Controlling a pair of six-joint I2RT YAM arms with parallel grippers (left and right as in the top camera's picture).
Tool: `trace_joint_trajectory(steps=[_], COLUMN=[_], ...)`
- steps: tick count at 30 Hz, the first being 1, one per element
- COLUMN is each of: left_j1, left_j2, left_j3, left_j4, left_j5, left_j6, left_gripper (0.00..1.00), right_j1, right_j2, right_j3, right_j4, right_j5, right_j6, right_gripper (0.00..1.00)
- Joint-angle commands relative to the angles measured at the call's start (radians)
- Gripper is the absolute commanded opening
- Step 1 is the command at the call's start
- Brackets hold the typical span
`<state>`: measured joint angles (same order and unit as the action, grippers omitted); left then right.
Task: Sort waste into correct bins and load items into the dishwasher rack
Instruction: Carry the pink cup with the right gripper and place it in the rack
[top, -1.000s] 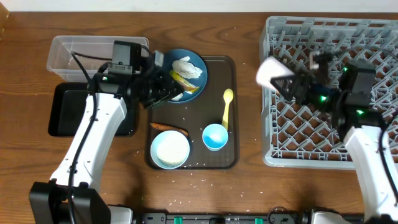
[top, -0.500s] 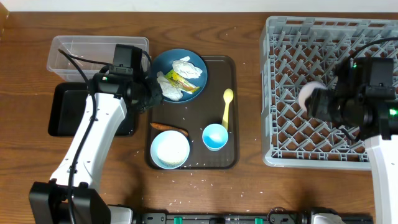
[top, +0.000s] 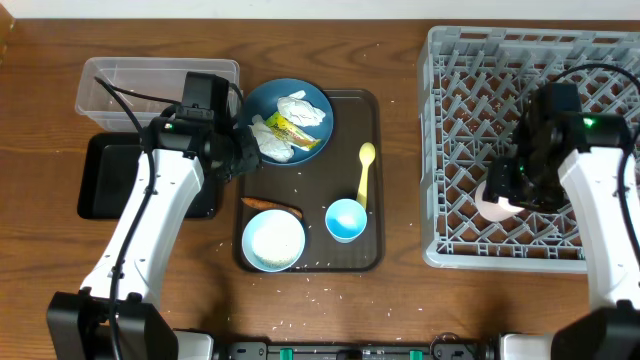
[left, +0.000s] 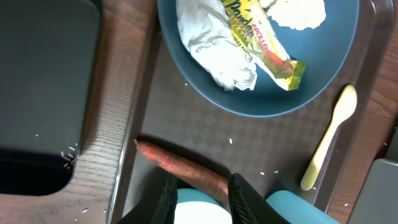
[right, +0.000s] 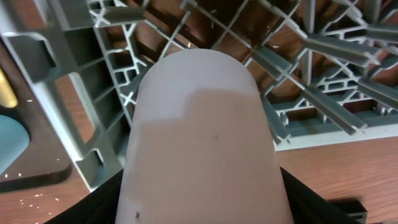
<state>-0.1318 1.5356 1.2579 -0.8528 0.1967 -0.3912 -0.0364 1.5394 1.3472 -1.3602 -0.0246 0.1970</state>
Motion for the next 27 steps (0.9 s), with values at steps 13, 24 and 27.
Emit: trace_joint_trajectory(steps=[13,24,27], left_j1=[0.002,0.002,0.002], left_j2=[-0.002,-0.002,-0.001], left_j3=[0.003,0.003,0.003], left_j4=[-0.015,-0.014,-0.014], left_j5=[-0.105,-0.105,-0.105], left_j6=[0.032,0.04,0.04], left_gripper=[0.3,0.3,0.3], right_j1=[-0.009,-0.008,-0.008], right_j2=[0.027,0.105,0.13], right_j3=[0.007,0.007,0.007], right_j4=[-0.006,0.01,0.014], right_j5=[0.111,0.095,0.095], right_j6=[0.004,-0.015,-0.016], right_gripper=[0.5,0.5,0.5])
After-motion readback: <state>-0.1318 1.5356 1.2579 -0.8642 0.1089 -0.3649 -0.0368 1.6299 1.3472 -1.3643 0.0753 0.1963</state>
